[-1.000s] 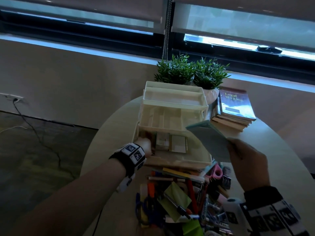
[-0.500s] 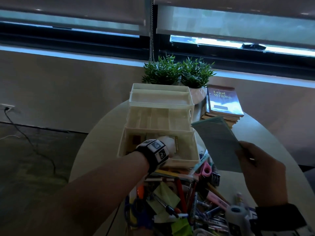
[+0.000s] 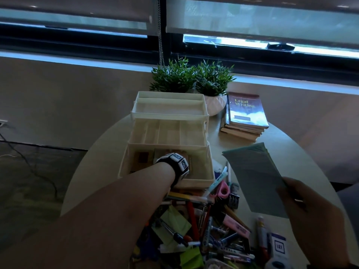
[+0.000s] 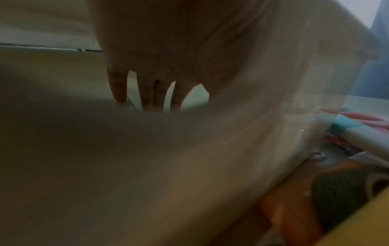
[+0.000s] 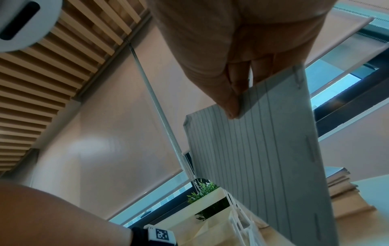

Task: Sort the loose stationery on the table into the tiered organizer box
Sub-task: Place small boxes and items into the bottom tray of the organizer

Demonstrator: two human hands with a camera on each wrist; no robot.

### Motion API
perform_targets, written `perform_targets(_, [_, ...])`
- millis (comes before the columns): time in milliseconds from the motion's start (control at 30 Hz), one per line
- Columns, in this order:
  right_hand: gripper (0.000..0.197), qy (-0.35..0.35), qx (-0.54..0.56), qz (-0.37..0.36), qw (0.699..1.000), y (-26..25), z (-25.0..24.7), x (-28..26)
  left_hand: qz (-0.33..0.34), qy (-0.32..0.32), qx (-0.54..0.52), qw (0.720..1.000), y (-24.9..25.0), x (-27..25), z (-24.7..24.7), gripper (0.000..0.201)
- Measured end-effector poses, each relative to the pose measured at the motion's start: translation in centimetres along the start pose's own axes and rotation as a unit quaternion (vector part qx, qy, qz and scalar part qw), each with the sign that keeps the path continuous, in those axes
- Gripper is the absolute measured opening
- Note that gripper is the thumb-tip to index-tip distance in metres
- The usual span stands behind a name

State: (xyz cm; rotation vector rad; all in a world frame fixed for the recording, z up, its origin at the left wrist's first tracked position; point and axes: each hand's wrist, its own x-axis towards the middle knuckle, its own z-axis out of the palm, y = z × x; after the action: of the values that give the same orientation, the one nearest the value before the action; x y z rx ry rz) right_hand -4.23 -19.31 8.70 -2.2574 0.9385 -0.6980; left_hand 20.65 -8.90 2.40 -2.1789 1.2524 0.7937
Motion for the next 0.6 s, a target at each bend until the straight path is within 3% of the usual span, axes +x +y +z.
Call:
perform_targets(367, [0.027,-0.019,-0.002,-0.005,1.0,0.1,-0.5,-0.5,-0.021,-0.023,0.009,0.999,0.4,0.0,0.3,0.031])
perform_targets(433, [0.015,-0.015,0.0,-0.02,1.0,-0.3,-0.4,-0.4,-0.038,-0.002,-0.072,0.997,0.2,0.5,0.0,0.037])
perform_targets(500, [0.012,-0.002,-0.002,-0.037,0.999,-0.7,-0.2,0.0,-0.048,0.053,-0.247,0.966,-0.2,0.7,-0.4,0.046])
perform_targets(600, [0.013,0.015,0.009,-0.063,0.998,-1.4,1.0,1.0,-0.021,0.043,-0.406,0.912,-0.8,-0.6,-0.6,0.022])
